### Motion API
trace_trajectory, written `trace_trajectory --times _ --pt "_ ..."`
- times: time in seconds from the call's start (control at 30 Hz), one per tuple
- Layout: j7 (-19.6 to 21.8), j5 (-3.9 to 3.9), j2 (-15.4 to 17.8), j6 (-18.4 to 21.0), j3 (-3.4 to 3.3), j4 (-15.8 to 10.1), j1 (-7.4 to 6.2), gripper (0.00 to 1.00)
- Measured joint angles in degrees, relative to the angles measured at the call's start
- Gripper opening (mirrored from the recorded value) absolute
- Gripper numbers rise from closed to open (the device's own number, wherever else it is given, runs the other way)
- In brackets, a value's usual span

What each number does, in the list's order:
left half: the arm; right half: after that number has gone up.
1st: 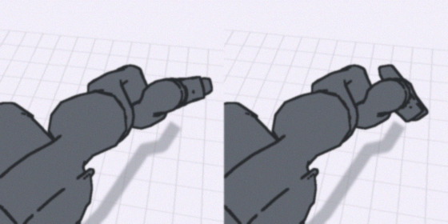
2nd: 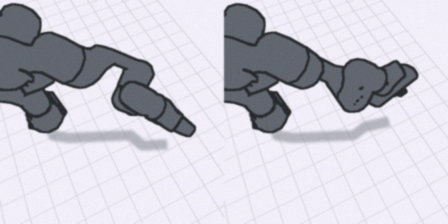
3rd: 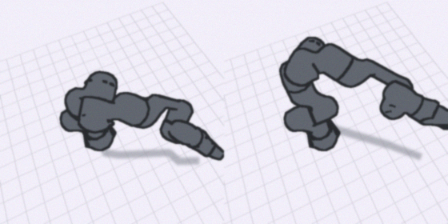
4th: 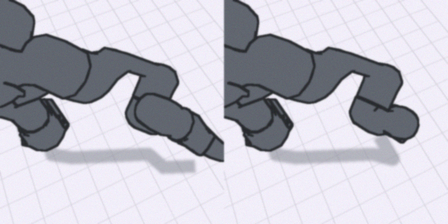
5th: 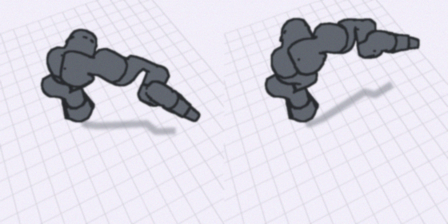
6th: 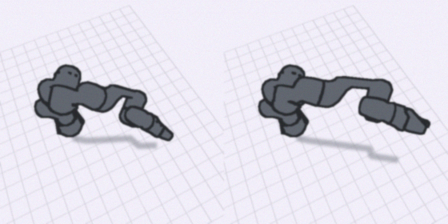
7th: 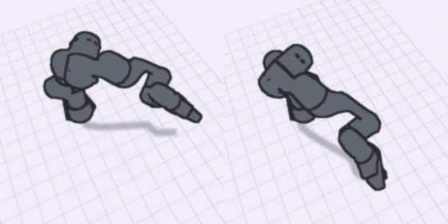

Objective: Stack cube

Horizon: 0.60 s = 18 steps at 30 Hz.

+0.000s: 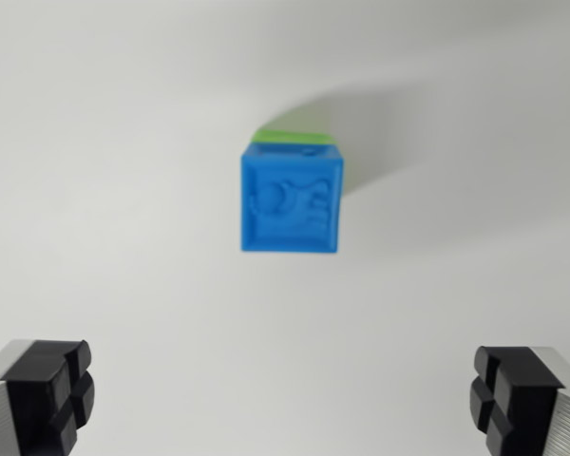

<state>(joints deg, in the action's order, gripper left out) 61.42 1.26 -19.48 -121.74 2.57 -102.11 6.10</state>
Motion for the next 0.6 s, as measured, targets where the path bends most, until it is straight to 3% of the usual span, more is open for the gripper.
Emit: trace_trajectory --times 0.6 --pt "-0.20 -0.17 3.10 8.44 0.01 5.37 0.00 1.00"
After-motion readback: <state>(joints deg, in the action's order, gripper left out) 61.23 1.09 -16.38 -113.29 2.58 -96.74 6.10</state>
